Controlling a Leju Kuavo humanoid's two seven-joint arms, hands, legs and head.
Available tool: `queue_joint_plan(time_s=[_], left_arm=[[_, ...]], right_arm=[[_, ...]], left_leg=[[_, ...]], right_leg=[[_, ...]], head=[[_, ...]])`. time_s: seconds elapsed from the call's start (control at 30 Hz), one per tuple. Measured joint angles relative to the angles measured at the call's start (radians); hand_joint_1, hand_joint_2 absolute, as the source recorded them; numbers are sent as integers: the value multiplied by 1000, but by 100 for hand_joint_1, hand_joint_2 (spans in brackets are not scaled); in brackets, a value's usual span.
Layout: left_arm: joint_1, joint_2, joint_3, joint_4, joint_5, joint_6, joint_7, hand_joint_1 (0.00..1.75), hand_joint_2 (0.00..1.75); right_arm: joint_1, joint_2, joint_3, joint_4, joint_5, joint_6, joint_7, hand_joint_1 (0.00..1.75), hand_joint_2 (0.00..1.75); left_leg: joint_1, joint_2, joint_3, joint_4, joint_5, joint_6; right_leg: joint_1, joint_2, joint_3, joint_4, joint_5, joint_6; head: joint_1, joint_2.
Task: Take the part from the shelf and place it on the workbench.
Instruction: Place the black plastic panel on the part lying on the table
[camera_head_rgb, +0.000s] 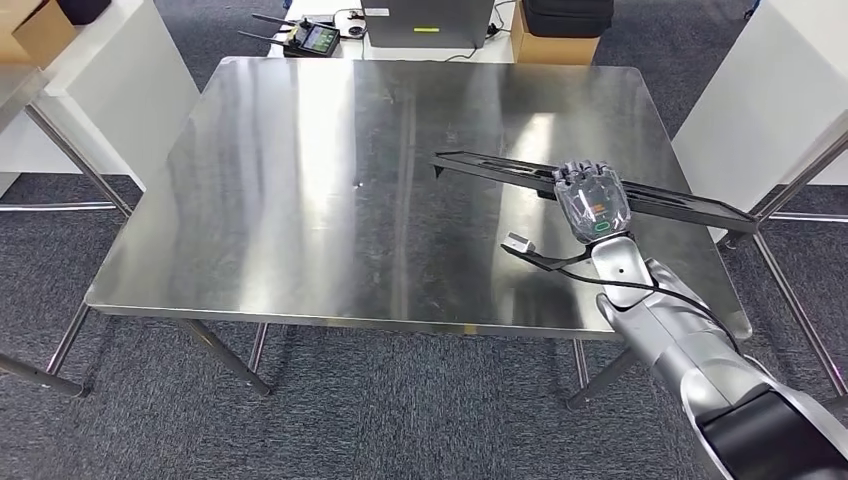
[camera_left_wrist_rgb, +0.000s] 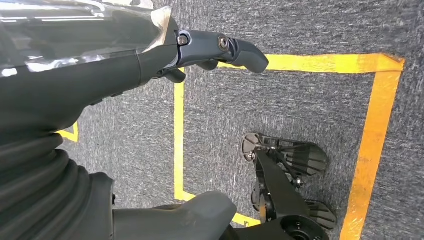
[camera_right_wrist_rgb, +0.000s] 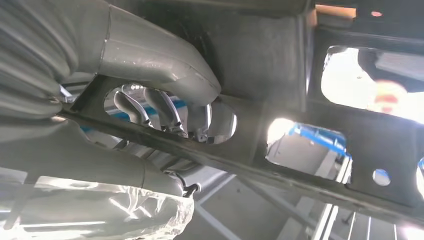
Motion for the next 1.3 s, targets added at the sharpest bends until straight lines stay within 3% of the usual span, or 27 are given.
queue_joint_plan(time_s=[0.07, 0.1, 0.17, 0.23, 0.27, 0.3, 0.37, 0.4, 0.43, 0.53, 0.7, 0.83, 0.97, 1.1, 1.23, 1.3], left_arm=[[0, 1, 0, 0, 0, 6, 1, 0, 175], [-1, 2, 0, 0, 0, 11, 3, 0, 175], [-1, 2, 0, 0, -2, 24, 7, 0, 175], [0, 2, 0, 0, -5, 38, 9, 0, 175], [0, 2, 0, 0, -6, 45, 9, 0, 175], [0, 2, 0, 0, -7, 53, 9, 0, 175], [-1, 3, 0, 0, -7, 70, 1, 0, 175], [-3, 3, 0, 0, -7, 77, -7, 0, 175], [-4, 4, 0, 0, -7, 83, -17, 0, 175], [-6, 3, 1, 0, 4, 84, -52, 0, 175], [-8, 5, 19, 0, 25, 49, -70, 0, 175], [-9, 5, 25, 0, 25, 46, -61, 0, 175], [-8, 5, 30, 0, 33, 56, -39, 0, 175], [-8, 5, 40, 0, 36, 63, -22, 0, 0], [-8, 5, 43, 0, 21, 37, 10, 0, 0], [-8, 5, 43, 0, 17, 26, 21, 0, 0]], right_arm=[[1, -1, -8, 5, 0, -1, -14, 175, 175], [1, 1, -16, 8, 0, -1, -23, 175, 175], [1, 7, -33, 17, 0, -2, -39, 175, 175], [3, 16, -42, 30, 0, -2, -42, 175, 175], [4, 22, -42, 37, 0, -2, -37, 175, 175], [4, 28, -41, 45, 0, -2, -27, 175, 175], [1, 42, -36, 63, 0, -2, 4, 175, 175], [-4, 51, -30, 75, 0, -2, 22, 175, 175], [-9, 58, -21, 91, 0, -3, 40, 175, 175], [-16, 79, 14, 146, 0, -4, 74, 175, 175], [-14, 126, 36, 210, 0, -4, 62, 175, 175], [-15, 157, 43, 236, 0, -4, 67, 0, 0], [-12, 171, 56, 243, 0, -4, 80, 0, 0], [-9, 177, 64, 245, 0, -4, 90, 0, 0], [4, 178, 68, 245, -4, -4, 102, 0, 0], [18, 179, 59, 239, -38, -3, 70, 0, 0]], left_leg=[[4, 2, -8, 22, -18, -11], [7, 3, -27, 61, -38, -18], [13, 5, -98, 189, -87, -30], [18, 7, -166, 285, -102, -35], [18, 7, -177, 281, -81, -34], [18, 7, -167, 237, -43, -30], [14, 7, -112, 98, 37, -14], [11, 7, -88, 44, 57, -7], [9, 7, -72, 14, 64, -5], [3, 5, -61, 1, 62, -13], [-9, 2, -62, 1, 61, -3], [-12, 2, -62, 2, 61, 3], [-14, 1, -62, 2, 62, 6], [-16, 1, -62, 2, 63, 7], [-16, 1, -62, 2, 63, 7], [-16, 1, -62, 2, 63, 7]], right_leg=[[-5, 2, 7, -1, -4, -13], [-8, 3, 12, -2, -7, -20], [-7, 3, 20, -2, -14, -30], [-5, 6, 25, -2, -20, -35], [-4, 8, 29, -2, -23, -35], [-4, 10, 34, -2, -27, -33], [-1, 13, 46, -3, -35, -29], [1, 14, 49, -3, -39, -26], [5, 14, 49, -3, -41, -24], [13, 13, 48, 0, -45, -21], [13, 10, 49, -3, -45, -18], [10, 10, 50, -6, -44, -7], [8, 10, 51, -7, -43, -4], [7, 10, 51, -7, -42, -3], [7, 10, 51, -7, -42, -3], [7, 10, 51, -7, -42, -3]], head=[[-2, 0], [-3, 0], [-5, 0], [-5, 0], [-5, 0], [-5, 0], [-5, 0], [-4, 0], [-4, 0], [-2, 0], [-2, 0], [-2, 0], [-2, 0], [-2, 0], [-2, 0], [-2, 0]])
